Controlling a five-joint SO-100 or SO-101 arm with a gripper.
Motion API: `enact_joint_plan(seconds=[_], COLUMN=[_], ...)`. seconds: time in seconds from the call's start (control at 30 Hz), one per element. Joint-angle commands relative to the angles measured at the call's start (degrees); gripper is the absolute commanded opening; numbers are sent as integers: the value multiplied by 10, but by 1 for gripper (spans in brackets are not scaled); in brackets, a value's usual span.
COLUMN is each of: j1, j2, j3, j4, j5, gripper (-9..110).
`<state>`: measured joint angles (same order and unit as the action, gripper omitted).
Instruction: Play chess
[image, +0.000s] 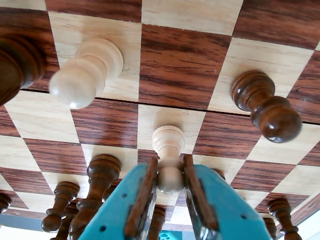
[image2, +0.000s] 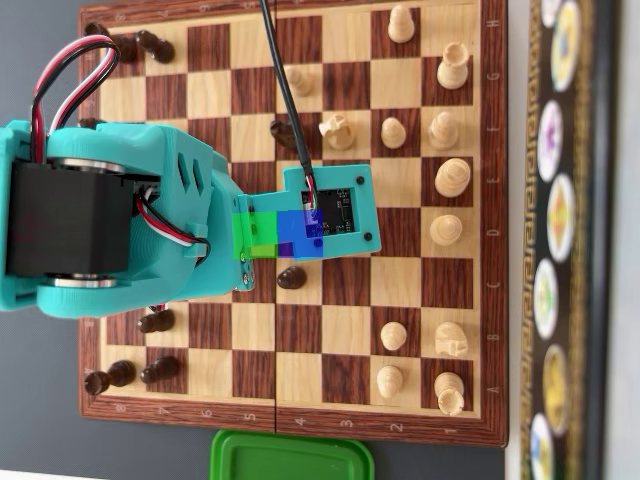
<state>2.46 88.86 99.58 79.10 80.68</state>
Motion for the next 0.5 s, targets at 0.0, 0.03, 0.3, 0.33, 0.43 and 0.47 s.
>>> enact_joint_plan(seconds=[0.0, 0.03, 0.3, 0.33, 0.43, 0.47], j1=[1, 0, -1, -1, -6, -6], j2=[22, 22, 25, 25, 26, 27], j3=[-5, -5, -6, -6, -10, -10], j4=[-5, -5, -3, -1, -1, -3], j5=[-1, -1, -2, -2, -2, -2], gripper=[9, 11, 12, 12, 12, 12])
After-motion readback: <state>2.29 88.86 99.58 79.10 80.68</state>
